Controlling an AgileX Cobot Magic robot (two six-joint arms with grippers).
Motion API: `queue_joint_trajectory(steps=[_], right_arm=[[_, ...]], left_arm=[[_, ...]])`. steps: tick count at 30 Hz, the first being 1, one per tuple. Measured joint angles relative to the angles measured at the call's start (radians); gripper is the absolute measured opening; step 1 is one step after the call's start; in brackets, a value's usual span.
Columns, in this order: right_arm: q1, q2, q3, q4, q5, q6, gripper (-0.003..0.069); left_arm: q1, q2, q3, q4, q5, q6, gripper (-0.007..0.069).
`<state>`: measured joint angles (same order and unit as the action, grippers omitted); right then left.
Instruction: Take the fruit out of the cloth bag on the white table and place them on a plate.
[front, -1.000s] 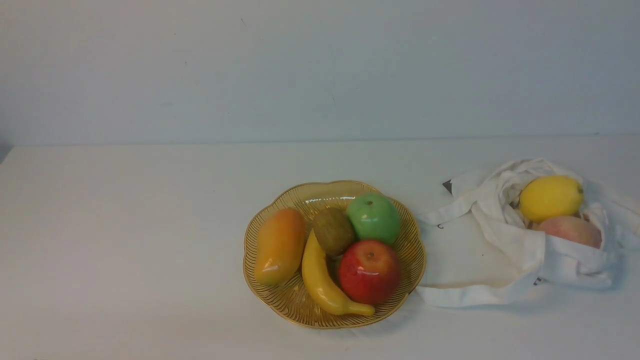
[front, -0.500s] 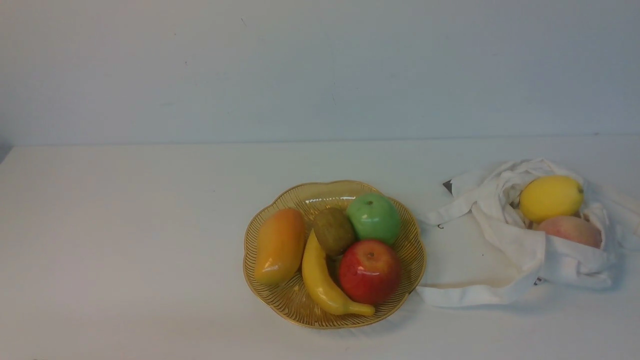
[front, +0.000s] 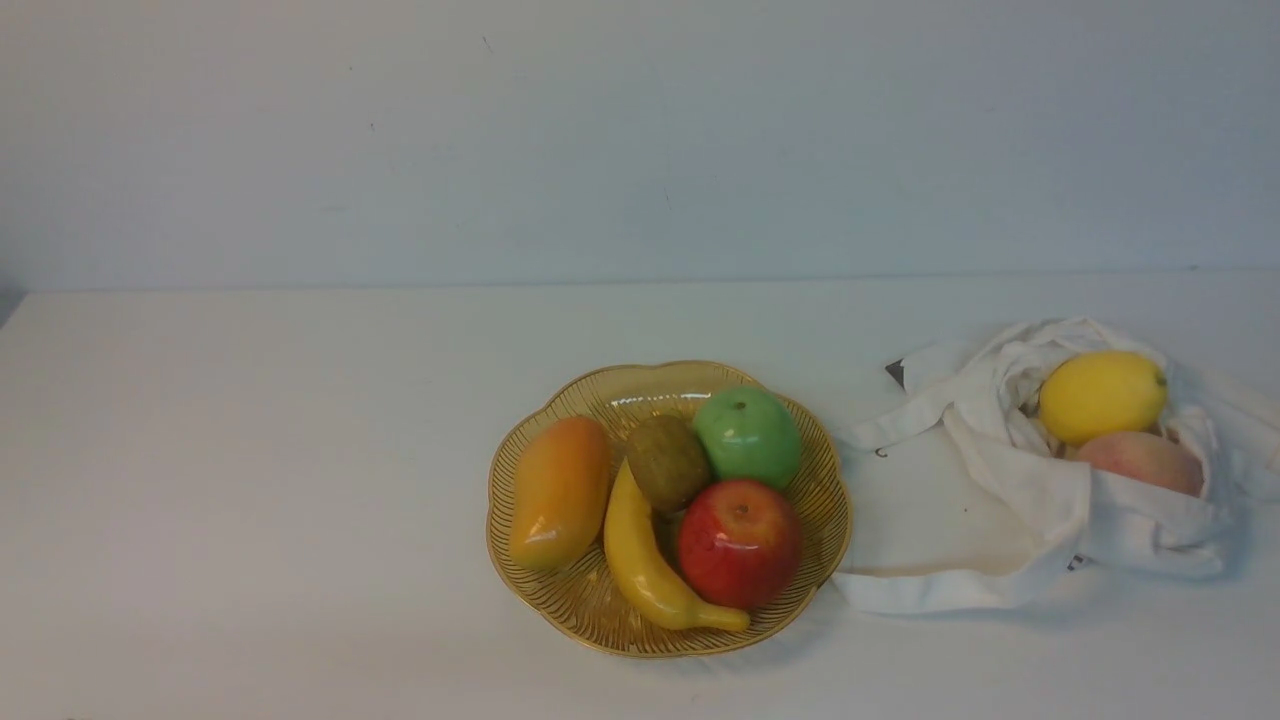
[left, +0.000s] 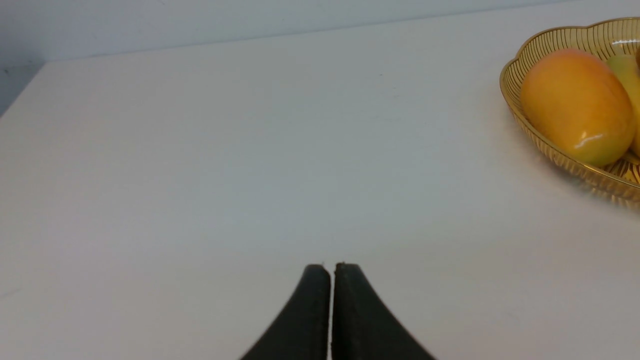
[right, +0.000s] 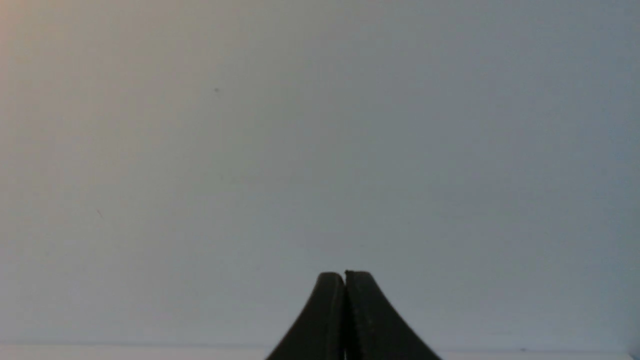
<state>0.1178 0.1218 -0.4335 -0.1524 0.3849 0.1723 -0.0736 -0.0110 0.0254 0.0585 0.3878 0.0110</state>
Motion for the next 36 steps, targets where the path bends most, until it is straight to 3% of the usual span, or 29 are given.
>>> queue_joint_trajectory(steps=[4,12,36], right_arm=[[-0.028,-0.042,0.134,-0.073,0.000,0.000,-0.0012],[-0.098,-0.122,0.438,-0.062,-0.014,0.003,-0.0012],[-0.102,-0.129,0.456,-0.048,-0.004,0.014,-0.0012]], left_arm=[[0.000,0.000,0.000,0.000,0.000,0.000,-0.0008],[0.000,0.000,0.000,0.000,0.000,0.000,-0.0008],[0.000,0.000,0.000,0.000,0.000,0.000,-0.0008]])
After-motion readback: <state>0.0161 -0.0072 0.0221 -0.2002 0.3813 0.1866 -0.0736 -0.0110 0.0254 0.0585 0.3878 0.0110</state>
